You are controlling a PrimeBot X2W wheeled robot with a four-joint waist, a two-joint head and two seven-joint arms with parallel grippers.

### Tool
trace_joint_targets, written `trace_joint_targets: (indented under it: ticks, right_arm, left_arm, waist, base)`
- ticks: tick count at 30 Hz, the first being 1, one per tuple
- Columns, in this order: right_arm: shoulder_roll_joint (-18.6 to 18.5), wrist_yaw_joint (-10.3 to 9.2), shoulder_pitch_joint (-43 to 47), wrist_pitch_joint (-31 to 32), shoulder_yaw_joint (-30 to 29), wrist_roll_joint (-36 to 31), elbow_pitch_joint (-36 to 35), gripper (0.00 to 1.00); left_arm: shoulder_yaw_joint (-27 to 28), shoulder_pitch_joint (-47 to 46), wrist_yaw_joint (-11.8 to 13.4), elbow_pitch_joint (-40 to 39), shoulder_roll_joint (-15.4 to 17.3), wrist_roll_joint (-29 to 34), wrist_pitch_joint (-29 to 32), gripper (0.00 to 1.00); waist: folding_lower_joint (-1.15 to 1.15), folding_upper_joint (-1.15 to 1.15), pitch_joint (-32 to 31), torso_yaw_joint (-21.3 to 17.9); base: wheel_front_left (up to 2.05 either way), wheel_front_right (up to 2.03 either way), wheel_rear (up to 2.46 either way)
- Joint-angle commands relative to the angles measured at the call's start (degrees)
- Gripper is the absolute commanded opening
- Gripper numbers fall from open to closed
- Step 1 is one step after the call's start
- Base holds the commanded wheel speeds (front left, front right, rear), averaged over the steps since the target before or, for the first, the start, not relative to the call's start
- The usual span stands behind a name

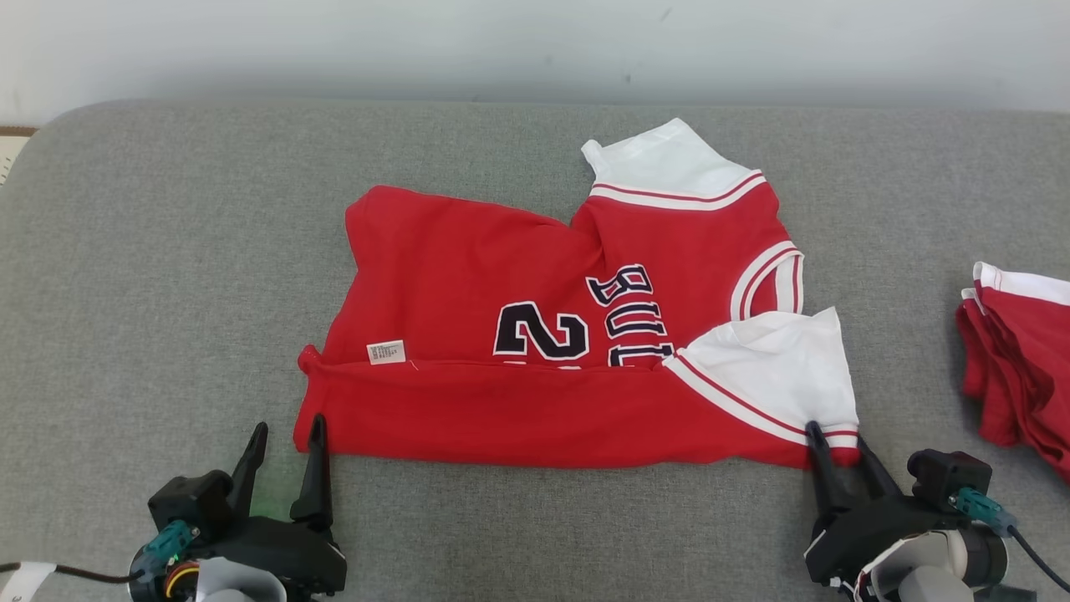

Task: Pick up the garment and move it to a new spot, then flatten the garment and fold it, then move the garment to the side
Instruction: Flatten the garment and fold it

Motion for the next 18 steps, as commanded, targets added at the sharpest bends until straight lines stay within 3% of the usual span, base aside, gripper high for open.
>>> trace_joint_targets:
  ticks: [1,2,4,5,18]
  right_arm:
    - [0.0,-0.07,0.0,0.4,1.1,0.7,1.0,0.42]
    - [-0.1,-0.07,-0.1,0.3,1.4,1.0,1.1,0.47]
    - [-0.4,-0.07,-0.5,0.3,1.9,1.5,1.0,0.89]
    - [-0.5,-0.07,-0.8,0.3,2.2,1.6,0.9,0.98]
    - [-2.0,-0.08,-1.1,0.4,4.1,2.7,-0.2,1.0]
  left_arm:
    - [0.4,-1.0,-0.6,1.4,0.1,0.4,-0.1,1.0]
    - [0.4,-1.5,-0.9,1.9,0.1,0.8,-0.1,1.0]
    - [0.7,-2.2,-1.4,3.6,0.1,1.1,-0.1,1.0]
    - [1.0,-2.5,-1.3,4.4,0.2,1.1,-0.1,1.0]
    - [1.4,-6.1,-3.5,14.3,0.1,-1.8,0.2,1.0]
  waist:
    - [0.0,0.0,0.3,-0.1]
    - [0.0,0.0,0.5,-0.2]
    - [0.0,0.0,0.7,-0.6]
    - [0.0,0.0,0.9,-0.9]
    - [0.0,0.0,2.6,-2.5]
  base:
    - [0.0,0.0,0.0]
    - [0.0,0.0,0.0]
    - [0.0,0.0,0.0]
    - [0.0,0.0,0.0]
    - [0.0,0.0,0.0]
